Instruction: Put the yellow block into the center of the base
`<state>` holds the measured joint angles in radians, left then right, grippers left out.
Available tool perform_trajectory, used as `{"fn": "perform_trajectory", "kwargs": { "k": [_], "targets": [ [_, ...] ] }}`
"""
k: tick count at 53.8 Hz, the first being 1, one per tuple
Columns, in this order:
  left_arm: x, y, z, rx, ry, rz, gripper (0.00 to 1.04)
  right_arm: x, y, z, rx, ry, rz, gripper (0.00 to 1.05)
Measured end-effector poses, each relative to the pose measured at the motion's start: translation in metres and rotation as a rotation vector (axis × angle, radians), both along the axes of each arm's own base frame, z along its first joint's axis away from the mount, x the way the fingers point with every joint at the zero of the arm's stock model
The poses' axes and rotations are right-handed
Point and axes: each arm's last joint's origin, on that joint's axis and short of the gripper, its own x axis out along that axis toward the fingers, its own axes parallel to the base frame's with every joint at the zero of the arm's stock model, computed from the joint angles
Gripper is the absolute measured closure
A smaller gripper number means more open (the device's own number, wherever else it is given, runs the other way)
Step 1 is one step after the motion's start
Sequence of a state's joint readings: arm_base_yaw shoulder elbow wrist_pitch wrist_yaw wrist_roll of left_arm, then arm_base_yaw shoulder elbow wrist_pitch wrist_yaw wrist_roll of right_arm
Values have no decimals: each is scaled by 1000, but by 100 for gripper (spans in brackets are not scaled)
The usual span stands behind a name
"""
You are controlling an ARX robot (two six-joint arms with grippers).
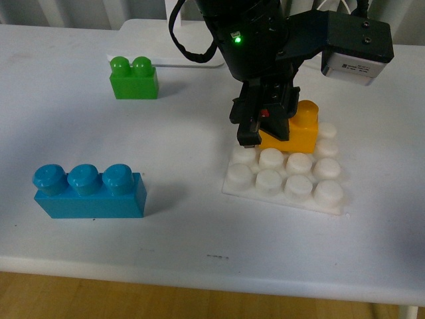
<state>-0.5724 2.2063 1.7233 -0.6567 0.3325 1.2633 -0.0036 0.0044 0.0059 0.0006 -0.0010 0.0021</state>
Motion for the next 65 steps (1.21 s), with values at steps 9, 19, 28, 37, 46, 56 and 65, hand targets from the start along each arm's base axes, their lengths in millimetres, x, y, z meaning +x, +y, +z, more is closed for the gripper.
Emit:
{"fn": "perform_trajectory", "kwargs": {
  "k": [9,19,28,37,46,56,65],
  "targets": [
    [-1,-1,-3,17,-14,-9,73,0,0,0,0,0,0,9],
    [-2,-3,-9,42,-20,-16,73,0,0,0,0,0,0,9],
    [-4,-6,-13,60,-36,-24,73,0,0,0,0,0,0,9],
    [-5,-9,-17,75,-47,-29,73,0,0,0,0,0,0,9],
    [-5,-9,-18,70,-49,-30,73,0,0,0,0,0,0,9],
    [-5,-9,-16,62,-54,-27,67,0,0,0,0,0,0,9],
    [-6,-10,-14,58,-77,-27,43,0,0,0,0,0,0,9]
  ]
}}
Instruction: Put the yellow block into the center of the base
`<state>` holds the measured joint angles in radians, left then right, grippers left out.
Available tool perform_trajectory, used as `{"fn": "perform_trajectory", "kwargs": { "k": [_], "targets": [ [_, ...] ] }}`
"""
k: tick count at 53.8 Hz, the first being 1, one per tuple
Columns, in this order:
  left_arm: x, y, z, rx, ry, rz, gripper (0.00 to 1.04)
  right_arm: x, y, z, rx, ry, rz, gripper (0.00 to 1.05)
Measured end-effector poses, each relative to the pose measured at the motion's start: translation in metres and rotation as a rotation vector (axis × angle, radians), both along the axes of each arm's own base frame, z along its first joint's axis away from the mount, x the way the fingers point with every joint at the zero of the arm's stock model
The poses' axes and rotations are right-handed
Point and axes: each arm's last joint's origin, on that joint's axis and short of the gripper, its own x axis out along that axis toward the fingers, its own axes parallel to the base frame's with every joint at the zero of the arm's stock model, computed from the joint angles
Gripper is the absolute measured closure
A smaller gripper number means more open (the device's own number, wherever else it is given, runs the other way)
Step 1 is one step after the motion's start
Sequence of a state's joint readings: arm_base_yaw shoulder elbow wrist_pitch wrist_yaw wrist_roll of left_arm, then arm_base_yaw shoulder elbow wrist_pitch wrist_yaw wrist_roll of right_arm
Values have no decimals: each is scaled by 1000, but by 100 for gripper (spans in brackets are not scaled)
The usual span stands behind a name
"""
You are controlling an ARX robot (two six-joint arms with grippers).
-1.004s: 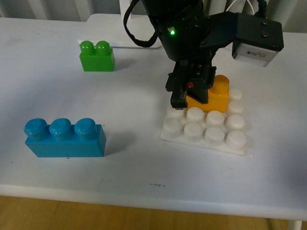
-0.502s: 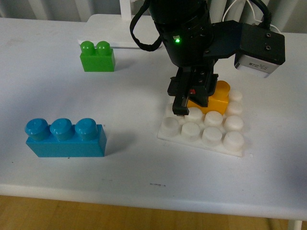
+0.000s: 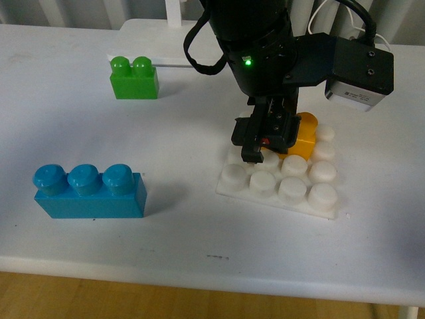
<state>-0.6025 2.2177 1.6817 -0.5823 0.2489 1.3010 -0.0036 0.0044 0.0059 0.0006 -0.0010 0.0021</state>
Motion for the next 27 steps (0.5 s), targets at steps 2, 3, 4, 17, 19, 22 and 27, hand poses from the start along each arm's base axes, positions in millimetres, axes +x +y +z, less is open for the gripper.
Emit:
{"fn": "perform_trajectory", "kwargs": {
  "k": [2,3,4,17,19,22,27],
  "targets": [
    [-1,1,1,-1,-2,0,37,0,0,0,0,0,0,9],
    [-1,1,2,-1,-4,1,36,0,0,0,0,0,0,9],
    [-2,1,3,-2,-6,1,32,0,0,0,0,0,0,9],
    [-11,11,31,-30,-53,5,6,0,0,0,0,0,0,9],
    [-13,15,40,-43,-79,11,7,0,0,0,0,0,0,9],
    [-14,21,50,-53,-110,21,6,0,0,0,0,0,0,9],
    [-16,36,69,-81,-195,63,6,0,0,0,0,0,0,9]
  ]
}}
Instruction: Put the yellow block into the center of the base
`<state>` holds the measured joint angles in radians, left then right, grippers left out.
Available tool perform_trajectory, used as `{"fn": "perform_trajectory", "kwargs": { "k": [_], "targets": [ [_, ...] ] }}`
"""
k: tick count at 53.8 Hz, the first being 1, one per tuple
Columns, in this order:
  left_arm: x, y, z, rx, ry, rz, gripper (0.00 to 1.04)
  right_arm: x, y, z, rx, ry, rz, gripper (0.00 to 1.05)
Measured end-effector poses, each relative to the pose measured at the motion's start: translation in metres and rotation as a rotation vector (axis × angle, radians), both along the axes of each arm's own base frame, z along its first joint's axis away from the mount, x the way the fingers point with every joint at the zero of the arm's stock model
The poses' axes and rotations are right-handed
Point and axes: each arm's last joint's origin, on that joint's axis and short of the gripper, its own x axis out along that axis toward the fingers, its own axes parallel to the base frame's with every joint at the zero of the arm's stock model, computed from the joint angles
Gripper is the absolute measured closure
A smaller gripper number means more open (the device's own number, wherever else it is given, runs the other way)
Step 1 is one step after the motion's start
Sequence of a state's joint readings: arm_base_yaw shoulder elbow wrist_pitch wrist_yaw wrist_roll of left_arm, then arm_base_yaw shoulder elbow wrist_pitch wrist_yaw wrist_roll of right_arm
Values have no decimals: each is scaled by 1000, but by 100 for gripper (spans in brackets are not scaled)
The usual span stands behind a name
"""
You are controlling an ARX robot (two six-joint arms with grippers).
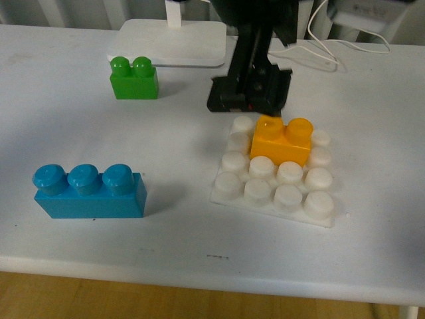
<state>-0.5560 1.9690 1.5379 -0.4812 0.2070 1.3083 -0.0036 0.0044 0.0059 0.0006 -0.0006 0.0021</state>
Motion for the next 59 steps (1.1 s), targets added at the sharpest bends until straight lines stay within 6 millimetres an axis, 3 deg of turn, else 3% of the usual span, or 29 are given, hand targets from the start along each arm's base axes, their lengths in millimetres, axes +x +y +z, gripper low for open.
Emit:
{"fn": "perform_trajectory", "kwargs": {
  "k": [11,20,31,40,51,59],
  "targets": [
    [-4,47,17,-64,-210,171,6,0,0,0,0,0,0,9],
    [-19,91,25,-178,-379,381,6,0,0,0,0,0,0,9],
    [-56,137,30,-328,-572,623,6,0,0,0,0,0,0,9],
    [-99,179,33,-516,-729,887,6,0,0,0,0,0,0,9],
    [-158,222,3,-812,-672,1228,6,0,0,0,0,0,0,9],
    [-163,226,1,-987,-586,1257,10,0,0,0,0,0,0,9]
  ]
}}
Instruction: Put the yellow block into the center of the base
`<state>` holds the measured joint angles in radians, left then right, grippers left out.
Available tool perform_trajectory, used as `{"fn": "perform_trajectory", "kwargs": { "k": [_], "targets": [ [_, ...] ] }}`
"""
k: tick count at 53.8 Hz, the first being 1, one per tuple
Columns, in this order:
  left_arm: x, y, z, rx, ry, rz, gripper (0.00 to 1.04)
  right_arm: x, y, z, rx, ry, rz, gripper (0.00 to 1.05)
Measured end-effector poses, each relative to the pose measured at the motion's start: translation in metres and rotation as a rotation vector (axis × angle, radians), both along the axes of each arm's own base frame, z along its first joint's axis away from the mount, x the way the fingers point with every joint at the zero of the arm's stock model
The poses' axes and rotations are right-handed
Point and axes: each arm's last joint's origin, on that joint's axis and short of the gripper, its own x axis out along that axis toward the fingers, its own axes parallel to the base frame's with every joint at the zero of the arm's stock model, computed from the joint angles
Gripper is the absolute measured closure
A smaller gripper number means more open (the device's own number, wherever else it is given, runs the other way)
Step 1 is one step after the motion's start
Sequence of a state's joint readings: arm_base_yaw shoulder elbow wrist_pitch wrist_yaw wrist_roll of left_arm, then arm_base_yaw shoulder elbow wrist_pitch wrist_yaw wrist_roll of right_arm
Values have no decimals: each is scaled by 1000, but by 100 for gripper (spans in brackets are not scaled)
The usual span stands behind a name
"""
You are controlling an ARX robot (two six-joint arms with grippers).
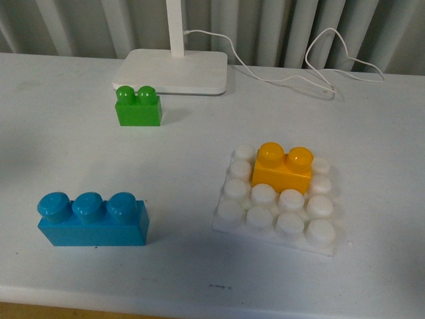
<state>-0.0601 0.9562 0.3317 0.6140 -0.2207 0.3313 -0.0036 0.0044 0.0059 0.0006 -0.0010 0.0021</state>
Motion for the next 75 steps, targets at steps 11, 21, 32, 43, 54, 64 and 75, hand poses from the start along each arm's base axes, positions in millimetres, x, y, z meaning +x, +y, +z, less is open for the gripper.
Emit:
{"fn": "perform_trajectory", "kwargs": {
  "k": [11,21,32,43,54,64,75],
  "targets": [
    [-21,5,-18,-277,-25,-158,49,0,0,0,0,0,0,9],
    [-37,5,-30,-315,-31,-157,81,0,0,0,0,0,0,9],
    [-50,5,-39,-327,-28,-158,101,0,0,0,0,0,0,9],
    [-62,5,-46,-330,-30,-159,101,0,0,0,0,0,0,9],
    [-70,5,-54,-329,-44,-161,101,0,0,0,0,0,0,9],
    [-76,5,-53,-330,-51,-162,101,0,0,0,0,0,0,9],
    [-82,5,-53,-330,-52,-162,101,0,0,0,0,0,0,9]
  ]
}}
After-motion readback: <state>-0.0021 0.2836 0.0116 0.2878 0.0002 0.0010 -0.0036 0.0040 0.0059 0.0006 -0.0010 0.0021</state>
